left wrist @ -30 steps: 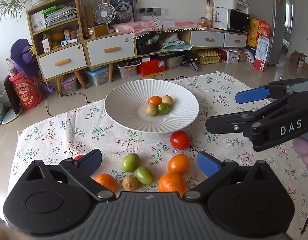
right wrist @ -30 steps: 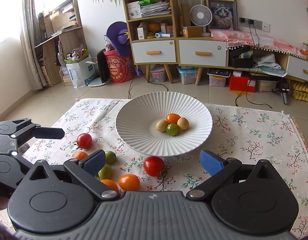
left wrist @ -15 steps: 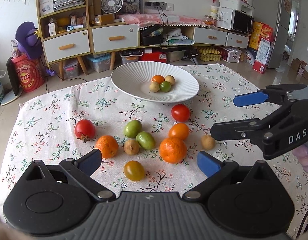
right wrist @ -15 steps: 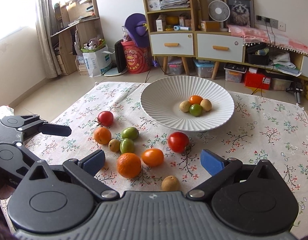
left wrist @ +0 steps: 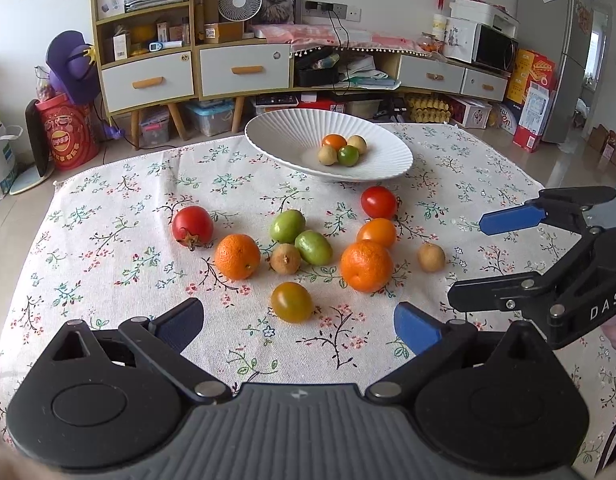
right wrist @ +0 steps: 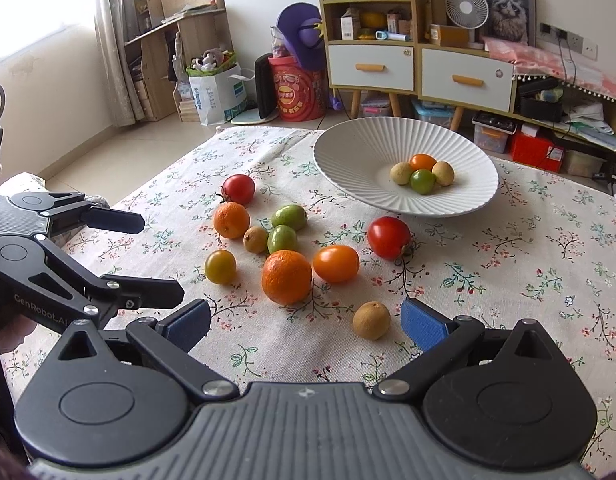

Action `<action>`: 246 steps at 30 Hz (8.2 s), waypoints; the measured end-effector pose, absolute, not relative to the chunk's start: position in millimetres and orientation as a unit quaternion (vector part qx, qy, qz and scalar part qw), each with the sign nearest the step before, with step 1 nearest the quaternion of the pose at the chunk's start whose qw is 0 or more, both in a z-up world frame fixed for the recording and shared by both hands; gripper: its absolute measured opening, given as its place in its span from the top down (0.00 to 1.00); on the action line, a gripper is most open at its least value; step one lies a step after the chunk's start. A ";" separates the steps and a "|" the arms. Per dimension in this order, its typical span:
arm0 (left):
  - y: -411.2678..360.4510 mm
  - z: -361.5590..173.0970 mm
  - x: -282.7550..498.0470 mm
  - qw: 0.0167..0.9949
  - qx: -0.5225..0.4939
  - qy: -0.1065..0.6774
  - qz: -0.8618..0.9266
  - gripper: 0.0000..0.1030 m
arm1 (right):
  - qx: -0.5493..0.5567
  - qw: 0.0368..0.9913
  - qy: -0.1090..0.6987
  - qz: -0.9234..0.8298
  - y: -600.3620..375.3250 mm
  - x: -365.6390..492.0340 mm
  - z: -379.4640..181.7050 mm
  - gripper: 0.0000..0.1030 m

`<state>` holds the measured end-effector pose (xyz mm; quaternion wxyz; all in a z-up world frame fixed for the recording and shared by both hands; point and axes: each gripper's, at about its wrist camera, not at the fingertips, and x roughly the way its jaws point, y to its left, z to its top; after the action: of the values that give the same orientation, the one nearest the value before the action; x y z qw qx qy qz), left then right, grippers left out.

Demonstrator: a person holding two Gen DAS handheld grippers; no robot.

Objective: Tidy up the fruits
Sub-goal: 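Move both open grippers back toward the remaining fruit, then grasp a yellow-green tomato with the left gripper while the right gripper grasps a kiwi, then carry the tomato with the left gripper while the right gripper carries the kiwi over the bowl, then open both grippers to drop the tomato and kiwi into the bowl, then move both open grippers back toward the remaining fruit, then grasp an orange tangerine with the left gripper while the right gripper grasps another tangerine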

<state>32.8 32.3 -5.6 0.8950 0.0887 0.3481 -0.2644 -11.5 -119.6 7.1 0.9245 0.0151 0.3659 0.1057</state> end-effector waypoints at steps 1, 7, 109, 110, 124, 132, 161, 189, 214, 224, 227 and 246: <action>32.9 -7.0 32.7 0.894 0.087 0.350 -0.265 0.07 | 0.015 0.924 0.367 0.106 -119.4 -11.9 6.2 0.02; 36.1 -20.1 31.0 0.890 0.084 0.361 -0.266 0.07 | 0.010 0.923 0.372 0.104 -120.0 -12.7 -1.0 0.02; -8.8 11.9 92.0 0.911 0.001 0.306 -0.277 0.79 | 0.075 0.949 0.304 0.032 -152.3 55.7 38.5 0.78; -9.9 11.8 93.7 0.911 0.003 0.306 -0.278 0.79 | 0.078 0.949 0.305 0.030 -153.7 56.6 38.2 0.78; -51.4 -9.6 143.9 0.900 0.063 0.310 -0.300 0.79 | 0.100 0.934 0.344 0.000 -190.4 92.2 15.0 0.78; -65.8 -23.3 160.6 0.890 0.064 0.327 -0.310 0.79 | 0.084 0.929 0.360 0.007 -197.6 105.1 4.1 0.78; -32.8 12.2 145.6 0.905 0.067 0.323 -0.267 0.40 | 0.089 0.931 0.354 -0.016 -195.3 77.0 28.1 0.39; 44.7 5.2 85.1 0.907 0.063 0.354 -0.222 0.05 | 0.051 0.936 0.348 0.022 -159.9 14.6 26.0 0.07; 70.3 -49.7 96.8 0.916 0.067 0.343 -0.195 0.08 | 0.032 0.926 0.374 0.044 -137.3 19.9 -12.3 0.26; 65.2 -45.2 100.8 0.915 0.040 0.336 -0.220 0.33 | 0.046 0.913 0.401 0.054 -137.1 31.9 -19.8 0.48; 64.0 -43.6 103.3 0.912 0.031 0.337 -0.232 0.41 | 0.060 0.912 0.400 0.066 -138.7 27.9 -15.3 0.48; 59.1 -41.2 110.3 0.902 0.026 0.350 -0.250 0.71 | 0.076 0.897 0.417 0.128 -109.8 33.8 -14.9 0.58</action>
<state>110.3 59.1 -41.2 0.9023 0.0263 0.3501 -0.2502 33.8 -109.8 -14.9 0.8967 0.0756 0.4169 0.1279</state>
